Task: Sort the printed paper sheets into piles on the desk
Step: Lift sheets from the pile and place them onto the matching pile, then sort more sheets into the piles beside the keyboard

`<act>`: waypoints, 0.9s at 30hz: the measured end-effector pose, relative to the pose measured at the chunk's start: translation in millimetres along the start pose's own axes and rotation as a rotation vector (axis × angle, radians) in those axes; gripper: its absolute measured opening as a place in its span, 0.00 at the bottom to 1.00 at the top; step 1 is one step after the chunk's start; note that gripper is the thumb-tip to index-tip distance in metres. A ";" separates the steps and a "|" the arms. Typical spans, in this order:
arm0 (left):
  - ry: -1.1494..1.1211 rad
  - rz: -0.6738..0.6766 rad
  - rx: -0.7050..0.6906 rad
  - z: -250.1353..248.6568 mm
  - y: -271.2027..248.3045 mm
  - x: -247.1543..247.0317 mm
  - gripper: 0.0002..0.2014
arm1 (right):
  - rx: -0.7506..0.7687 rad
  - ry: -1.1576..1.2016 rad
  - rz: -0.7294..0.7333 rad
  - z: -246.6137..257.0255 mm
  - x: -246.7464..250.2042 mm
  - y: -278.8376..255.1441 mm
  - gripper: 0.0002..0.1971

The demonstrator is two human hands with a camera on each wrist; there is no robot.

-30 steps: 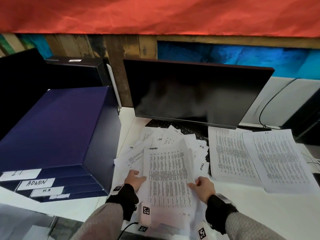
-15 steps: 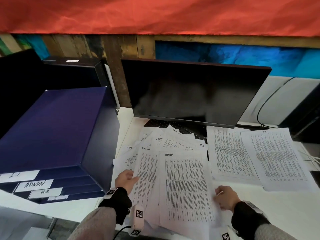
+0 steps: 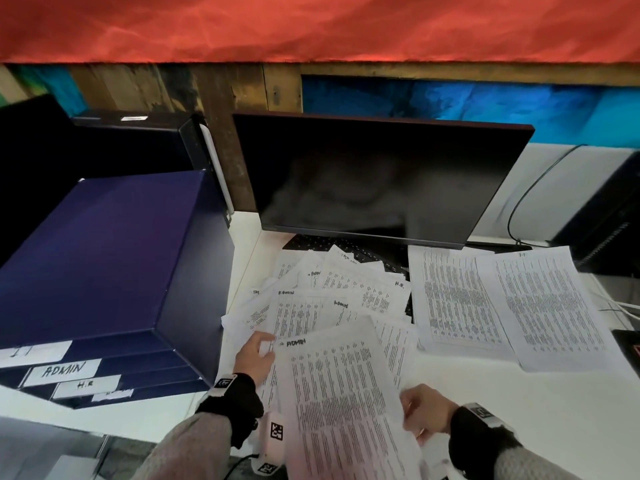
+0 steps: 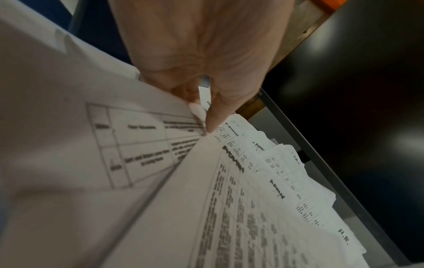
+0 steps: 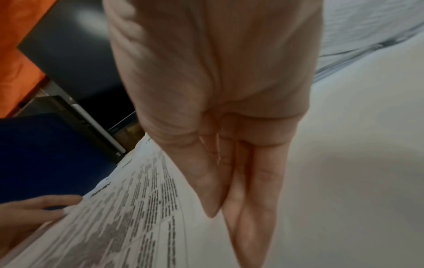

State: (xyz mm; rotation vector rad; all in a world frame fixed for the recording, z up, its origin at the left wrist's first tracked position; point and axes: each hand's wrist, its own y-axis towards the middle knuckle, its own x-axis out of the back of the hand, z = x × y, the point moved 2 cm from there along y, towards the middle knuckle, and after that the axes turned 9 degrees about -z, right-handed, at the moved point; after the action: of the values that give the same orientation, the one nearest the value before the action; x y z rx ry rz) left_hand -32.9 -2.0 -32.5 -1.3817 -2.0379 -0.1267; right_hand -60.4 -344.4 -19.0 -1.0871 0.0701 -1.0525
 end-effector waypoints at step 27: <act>-0.154 0.203 0.144 -0.5 -4.8 -10.2 0.23 | 0.434 -0.054 -0.310 45.8 -29.0 16.5 0.17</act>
State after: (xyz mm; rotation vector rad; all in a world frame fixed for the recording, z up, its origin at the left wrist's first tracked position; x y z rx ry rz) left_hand -34.5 -12.4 -36.7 -1.5359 -1.9719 0.2167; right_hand -41.6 -291.0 -20.2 -0.7408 -0.3659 -1.2427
